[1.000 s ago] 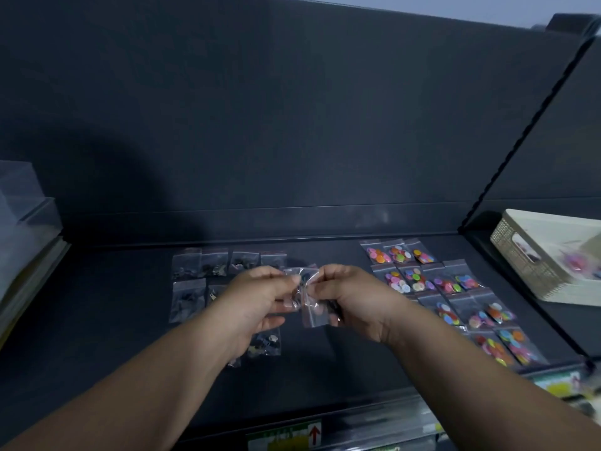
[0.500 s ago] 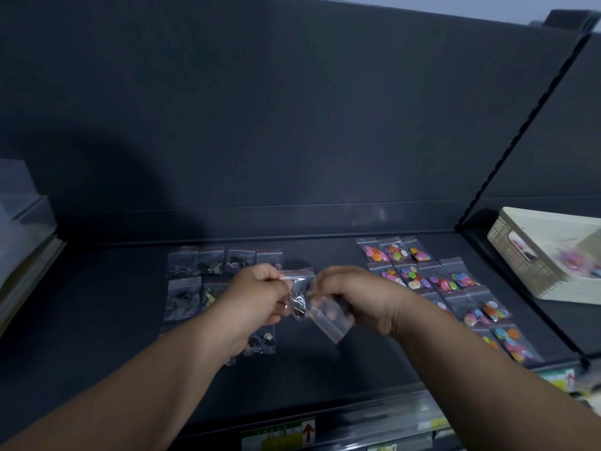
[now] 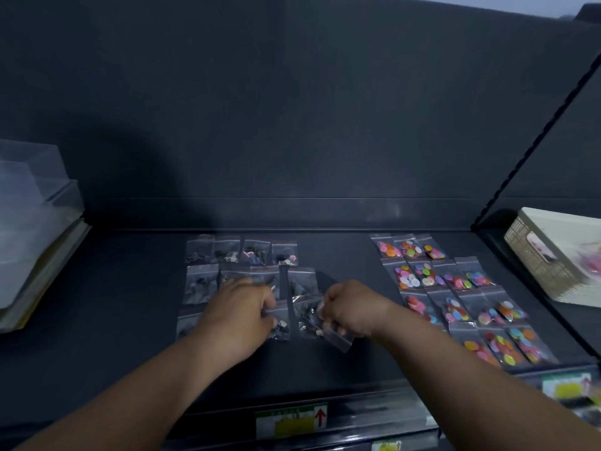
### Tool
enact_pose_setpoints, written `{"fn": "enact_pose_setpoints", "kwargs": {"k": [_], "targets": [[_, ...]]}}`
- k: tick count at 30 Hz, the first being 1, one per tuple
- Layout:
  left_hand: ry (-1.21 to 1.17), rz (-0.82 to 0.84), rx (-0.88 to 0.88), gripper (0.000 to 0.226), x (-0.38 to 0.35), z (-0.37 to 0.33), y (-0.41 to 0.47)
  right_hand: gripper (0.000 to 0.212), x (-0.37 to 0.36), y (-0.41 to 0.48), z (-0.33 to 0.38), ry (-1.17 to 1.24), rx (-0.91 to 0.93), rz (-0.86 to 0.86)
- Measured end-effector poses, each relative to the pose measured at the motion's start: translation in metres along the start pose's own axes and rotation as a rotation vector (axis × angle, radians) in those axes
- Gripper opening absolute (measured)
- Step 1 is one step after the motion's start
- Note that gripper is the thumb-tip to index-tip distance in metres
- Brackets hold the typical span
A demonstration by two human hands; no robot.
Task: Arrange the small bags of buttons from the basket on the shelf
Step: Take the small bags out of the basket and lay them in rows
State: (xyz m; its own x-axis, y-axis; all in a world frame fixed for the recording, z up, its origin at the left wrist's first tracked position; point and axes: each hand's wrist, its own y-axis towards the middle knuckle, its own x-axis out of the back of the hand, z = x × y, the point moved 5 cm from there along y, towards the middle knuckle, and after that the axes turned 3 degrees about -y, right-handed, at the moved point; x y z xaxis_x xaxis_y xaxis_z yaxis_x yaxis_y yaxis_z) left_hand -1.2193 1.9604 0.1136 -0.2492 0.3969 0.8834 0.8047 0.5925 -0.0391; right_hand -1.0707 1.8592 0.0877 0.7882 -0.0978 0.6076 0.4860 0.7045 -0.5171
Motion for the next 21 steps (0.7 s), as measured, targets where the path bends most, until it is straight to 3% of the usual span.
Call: {"fn": "enact_pose_setpoints", "kwargs": {"k": [3,7,10,13,16,21], "targets": [[0.076,0.003,-0.032,0.021,-0.004,0.002,-0.004,0.015,-0.005,-0.001,0.003,-0.013,-0.007,0.014],[0.005,-0.024,-0.025,0.022,-0.001,0.004,-0.007,0.011,-0.004,-0.007,0.008,-0.103,-0.030,0.014],[-0.062,-0.048,-0.001,0.015,0.008,0.006,-0.010,0.026,0.013,-0.014,0.019,-0.287,-0.027,-0.067],[-0.311,-0.034,0.080,0.004,0.018,0.009,-0.013,0.025,0.023,-0.026,0.038,0.033,0.054,-0.112],[-0.677,0.044,0.214,0.009,0.022,0.008,-0.017,0.010,0.008,-0.034,0.062,0.545,0.106,0.094],[-1.095,0.258,0.443,0.037,0.027,0.014,-0.037,0.027,-0.019,-0.040,0.092,0.754,0.237,0.217]]}}
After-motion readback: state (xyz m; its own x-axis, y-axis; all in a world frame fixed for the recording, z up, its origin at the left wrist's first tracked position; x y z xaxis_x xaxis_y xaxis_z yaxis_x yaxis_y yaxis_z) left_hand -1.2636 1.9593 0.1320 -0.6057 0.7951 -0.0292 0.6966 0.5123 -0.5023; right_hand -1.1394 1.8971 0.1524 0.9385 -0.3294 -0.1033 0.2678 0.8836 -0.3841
